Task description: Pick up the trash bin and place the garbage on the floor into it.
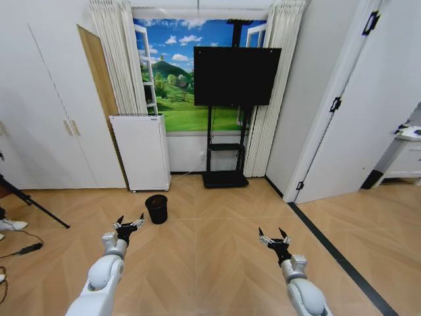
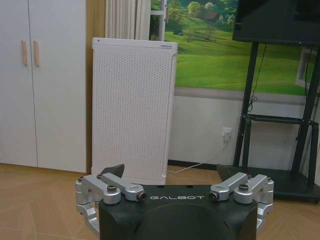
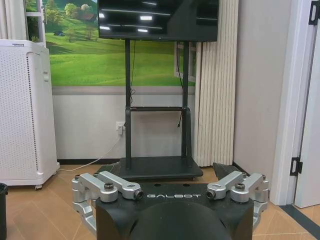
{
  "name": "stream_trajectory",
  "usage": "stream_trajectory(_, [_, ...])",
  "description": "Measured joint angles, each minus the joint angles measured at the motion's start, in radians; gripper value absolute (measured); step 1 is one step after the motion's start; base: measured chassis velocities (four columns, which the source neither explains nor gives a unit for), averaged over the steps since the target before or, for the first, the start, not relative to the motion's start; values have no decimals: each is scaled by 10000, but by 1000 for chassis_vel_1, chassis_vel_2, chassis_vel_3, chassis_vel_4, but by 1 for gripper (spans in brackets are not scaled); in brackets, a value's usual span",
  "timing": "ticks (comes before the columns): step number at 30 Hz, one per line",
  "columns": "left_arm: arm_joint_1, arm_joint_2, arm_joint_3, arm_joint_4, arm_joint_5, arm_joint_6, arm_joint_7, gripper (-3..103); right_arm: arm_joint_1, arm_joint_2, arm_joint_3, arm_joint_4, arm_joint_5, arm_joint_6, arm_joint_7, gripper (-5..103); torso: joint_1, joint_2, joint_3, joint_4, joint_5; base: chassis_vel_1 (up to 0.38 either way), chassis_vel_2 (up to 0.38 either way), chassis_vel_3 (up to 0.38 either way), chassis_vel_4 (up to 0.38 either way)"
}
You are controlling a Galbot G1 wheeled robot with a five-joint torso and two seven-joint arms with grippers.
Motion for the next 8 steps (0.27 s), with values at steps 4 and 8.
stream_trajectory(4, [0,0,0,2,0,0,0,100,0,0,0,0,0,-3,0,100,0,0,0,0,0,0,0,0,0])
stream_trajectory(8, [0,0,0,3,0,0,0,100,0,0,0,0,1,-4,0,100,0,0,0,0,0,0,0,0,0])
